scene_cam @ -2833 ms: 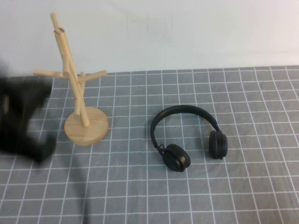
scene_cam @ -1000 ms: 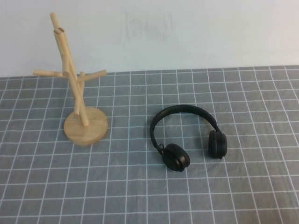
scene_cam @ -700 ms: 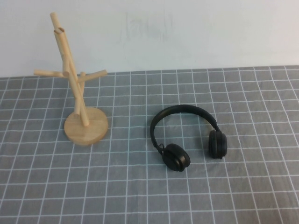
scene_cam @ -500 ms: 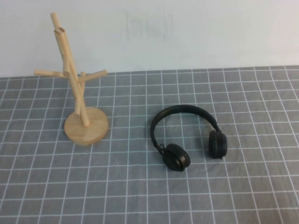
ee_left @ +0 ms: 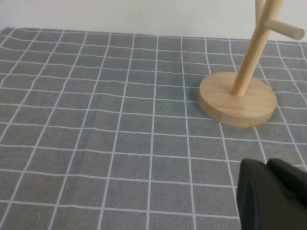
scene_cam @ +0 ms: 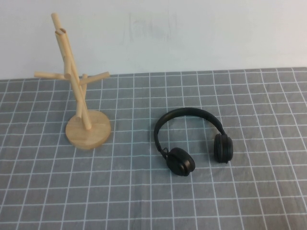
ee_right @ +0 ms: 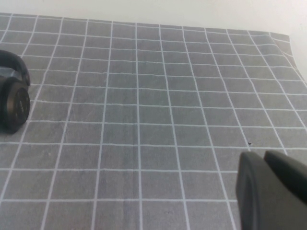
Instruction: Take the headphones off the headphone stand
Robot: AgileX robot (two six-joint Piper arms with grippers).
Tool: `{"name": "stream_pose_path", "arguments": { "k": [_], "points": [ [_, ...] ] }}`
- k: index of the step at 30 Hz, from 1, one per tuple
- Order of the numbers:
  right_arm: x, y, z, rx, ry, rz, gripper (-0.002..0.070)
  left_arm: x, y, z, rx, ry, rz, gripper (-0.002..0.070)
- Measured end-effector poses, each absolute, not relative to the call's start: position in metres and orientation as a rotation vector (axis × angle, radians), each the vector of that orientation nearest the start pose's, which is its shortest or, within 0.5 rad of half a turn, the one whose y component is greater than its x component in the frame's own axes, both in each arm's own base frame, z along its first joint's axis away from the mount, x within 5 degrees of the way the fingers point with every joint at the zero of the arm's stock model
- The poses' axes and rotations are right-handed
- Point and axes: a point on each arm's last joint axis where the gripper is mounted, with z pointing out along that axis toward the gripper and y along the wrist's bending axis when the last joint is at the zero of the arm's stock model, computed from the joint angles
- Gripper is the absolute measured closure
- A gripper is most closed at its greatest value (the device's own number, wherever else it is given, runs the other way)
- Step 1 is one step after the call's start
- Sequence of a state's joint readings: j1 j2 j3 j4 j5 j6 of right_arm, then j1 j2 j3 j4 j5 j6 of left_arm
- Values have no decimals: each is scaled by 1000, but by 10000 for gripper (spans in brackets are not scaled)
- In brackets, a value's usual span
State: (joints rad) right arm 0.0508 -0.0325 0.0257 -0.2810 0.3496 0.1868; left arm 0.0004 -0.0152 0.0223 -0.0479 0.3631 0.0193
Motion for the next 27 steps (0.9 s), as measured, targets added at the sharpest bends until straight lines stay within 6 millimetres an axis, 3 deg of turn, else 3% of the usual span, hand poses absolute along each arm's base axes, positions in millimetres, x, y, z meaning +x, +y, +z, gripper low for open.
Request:
{"name": "stream_pose_path", "arguments": {
  "k": [21, 27],
  "points": [
    [52, -6, 176, -49, 1813, -106, 682, 52, -4, 173, 78, 1857, -38, 678],
    [52, -6, 176, -49, 1813, -106, 682, 52, -4, 174, 21, 1858, -86, 678]
  ]
}}
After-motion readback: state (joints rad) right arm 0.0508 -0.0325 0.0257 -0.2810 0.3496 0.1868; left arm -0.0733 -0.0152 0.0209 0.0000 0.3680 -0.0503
